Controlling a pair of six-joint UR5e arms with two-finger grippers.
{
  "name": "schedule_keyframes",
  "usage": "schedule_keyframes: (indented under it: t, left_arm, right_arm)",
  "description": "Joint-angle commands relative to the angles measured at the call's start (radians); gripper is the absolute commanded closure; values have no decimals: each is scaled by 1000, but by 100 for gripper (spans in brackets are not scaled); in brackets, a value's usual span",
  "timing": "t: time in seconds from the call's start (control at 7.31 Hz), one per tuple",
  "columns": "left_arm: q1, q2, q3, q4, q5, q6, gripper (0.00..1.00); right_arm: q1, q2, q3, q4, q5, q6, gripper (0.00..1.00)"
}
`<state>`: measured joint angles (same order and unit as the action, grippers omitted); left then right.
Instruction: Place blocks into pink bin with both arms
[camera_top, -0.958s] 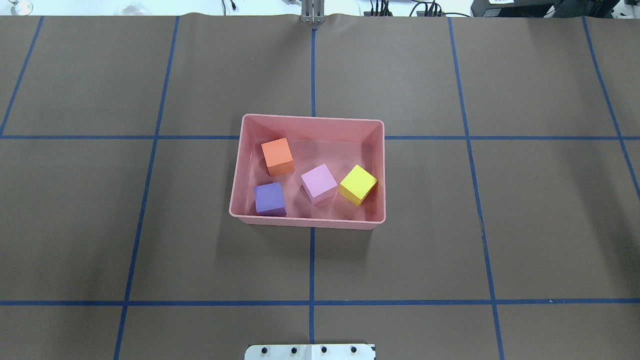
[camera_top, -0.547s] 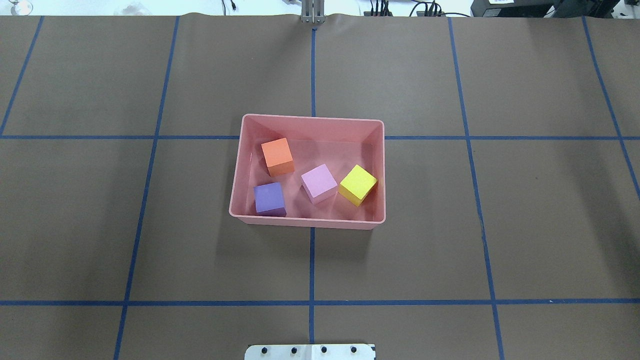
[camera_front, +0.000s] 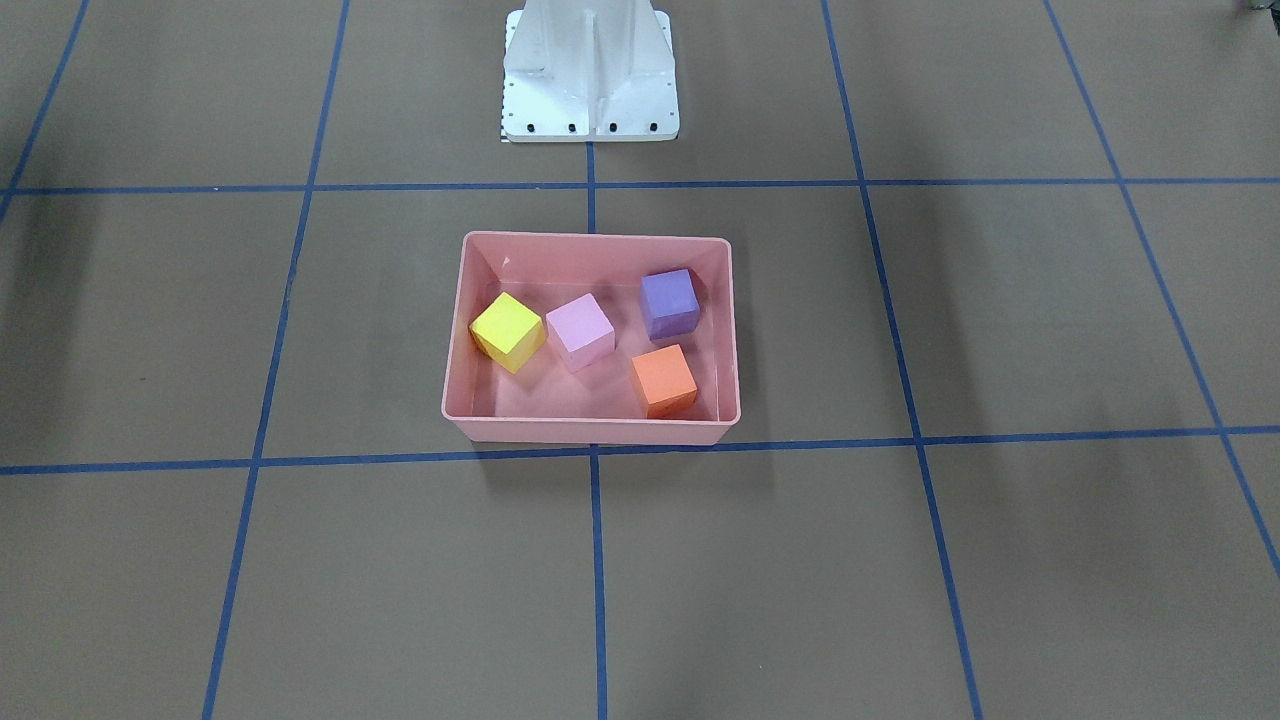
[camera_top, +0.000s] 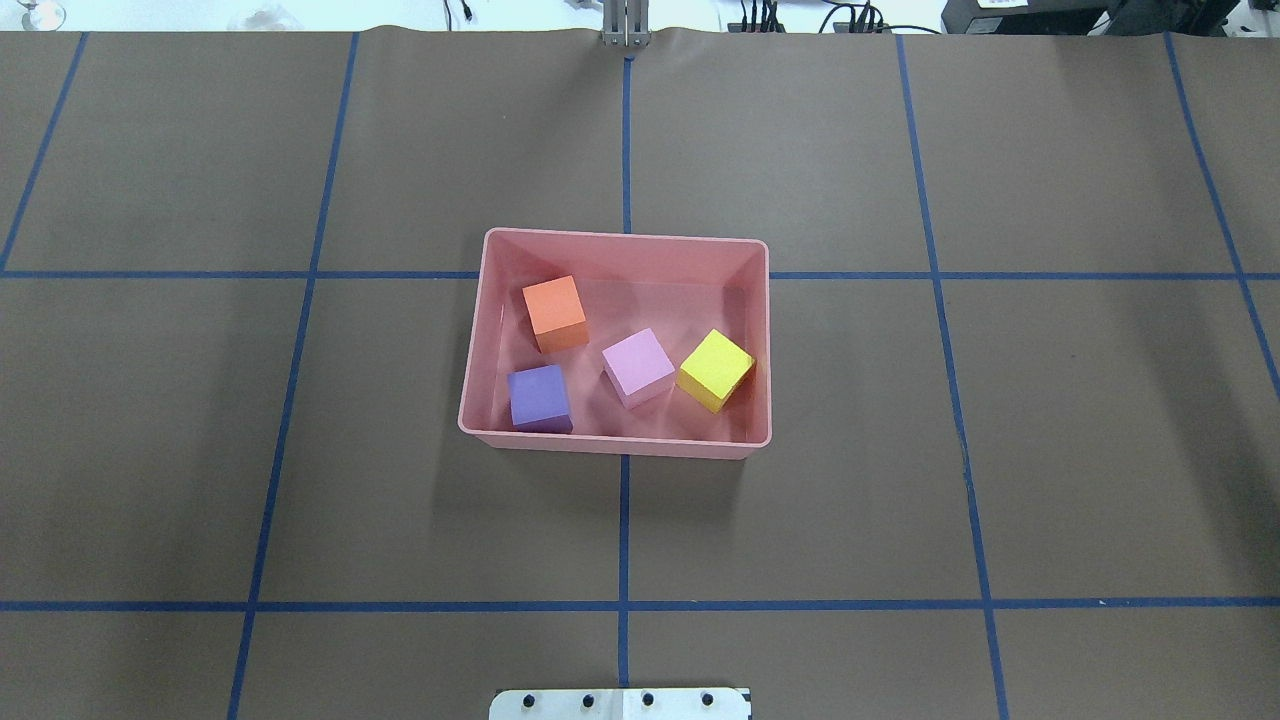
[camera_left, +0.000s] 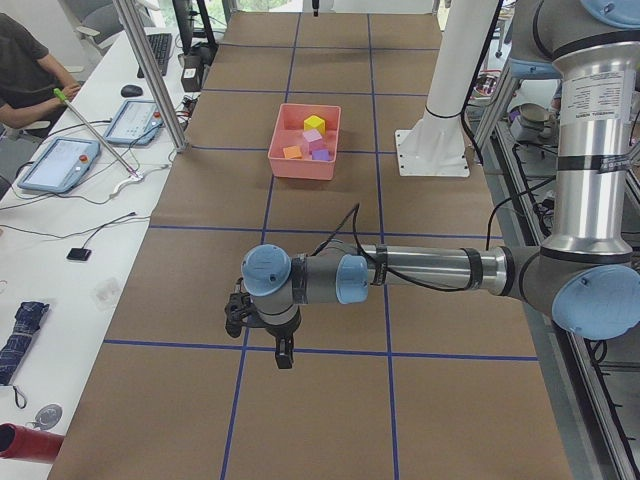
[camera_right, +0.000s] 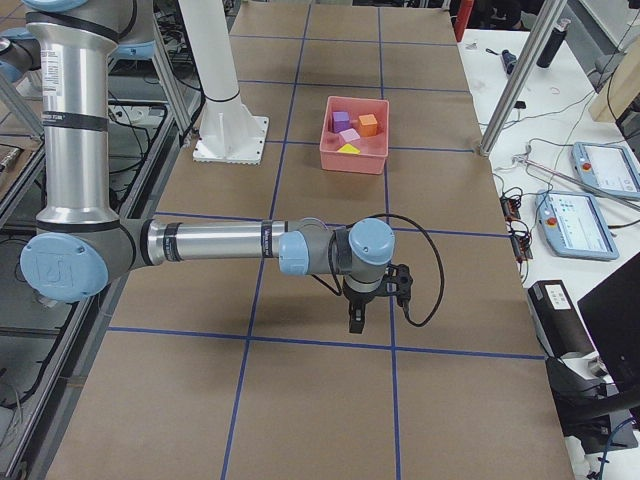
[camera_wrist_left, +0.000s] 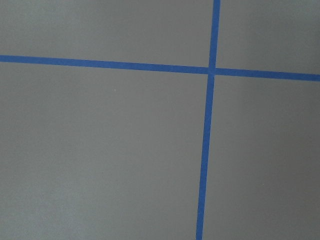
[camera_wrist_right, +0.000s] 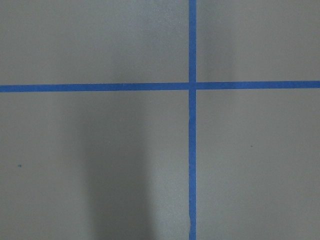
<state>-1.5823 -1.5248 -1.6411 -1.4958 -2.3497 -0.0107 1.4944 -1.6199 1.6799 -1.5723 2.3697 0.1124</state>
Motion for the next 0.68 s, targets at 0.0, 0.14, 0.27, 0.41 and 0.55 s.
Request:
schedule_keyframes:
  t: [0.0, 0.14, 0.27, 0.41, 0.55]
  left_arm:
    - [-1, 0, -2, -1, 0, -2, 0]
    - [-1, 0, -3, -1, 0, -3, 0]
    - [-1, 0, -6, -1, 0, -3, 0]
    - [-1, 0, -8, -1, 0, -3, 0]
    - [-1, 0, -8, -1, 0, -3, 0]
  right_arm:
    - [0, 2, -2, 2, -4, -2, 0]
    - [0, 5, 10, 2, -29, -2, 0]
    - [0, 6, 17, 2, -62, -2, 0]
    - [0, 9, 21, 2, -63, 0, 0]
    - [0, 9, 24, 2, -63, 1, 0]
